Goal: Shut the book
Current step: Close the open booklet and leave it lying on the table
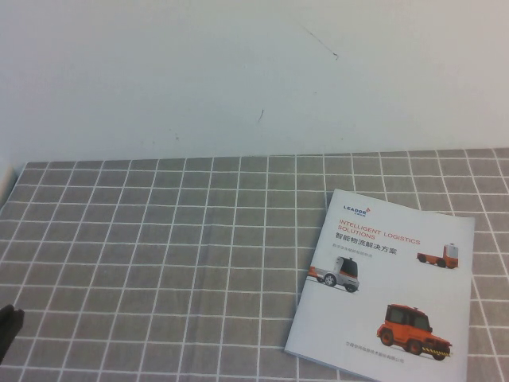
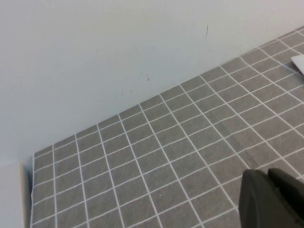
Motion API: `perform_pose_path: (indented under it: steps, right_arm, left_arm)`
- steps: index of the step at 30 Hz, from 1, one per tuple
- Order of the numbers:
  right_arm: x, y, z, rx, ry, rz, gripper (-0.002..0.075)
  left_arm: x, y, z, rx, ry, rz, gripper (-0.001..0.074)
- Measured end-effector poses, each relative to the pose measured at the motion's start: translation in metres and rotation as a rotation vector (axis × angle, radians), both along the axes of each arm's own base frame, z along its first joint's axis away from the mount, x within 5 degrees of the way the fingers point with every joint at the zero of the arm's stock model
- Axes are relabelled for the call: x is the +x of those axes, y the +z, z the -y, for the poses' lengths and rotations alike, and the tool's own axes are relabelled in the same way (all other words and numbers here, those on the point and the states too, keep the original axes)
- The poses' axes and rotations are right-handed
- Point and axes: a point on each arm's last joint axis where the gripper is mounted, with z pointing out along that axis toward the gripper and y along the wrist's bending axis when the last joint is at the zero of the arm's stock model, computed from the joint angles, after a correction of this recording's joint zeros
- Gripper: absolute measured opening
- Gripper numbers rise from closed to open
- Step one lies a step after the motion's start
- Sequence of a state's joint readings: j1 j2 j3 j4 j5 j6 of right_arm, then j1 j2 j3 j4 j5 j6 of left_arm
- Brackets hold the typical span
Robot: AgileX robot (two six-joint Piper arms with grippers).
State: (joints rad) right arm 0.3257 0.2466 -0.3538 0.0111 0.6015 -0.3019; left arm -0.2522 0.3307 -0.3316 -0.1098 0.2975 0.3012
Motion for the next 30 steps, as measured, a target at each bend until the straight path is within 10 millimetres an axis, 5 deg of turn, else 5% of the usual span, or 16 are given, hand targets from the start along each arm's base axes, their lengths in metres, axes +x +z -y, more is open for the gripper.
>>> perform_pose_path:
  steps: [30]
  right_arm:
    - [-0.0063,-0.004,0.001,0.004,0.005,-0.038,-0.0002]
  left_arm:
    - [-0.0035,-0.0043,-0.0015,0.004,0.005,0.014,-0.0004]
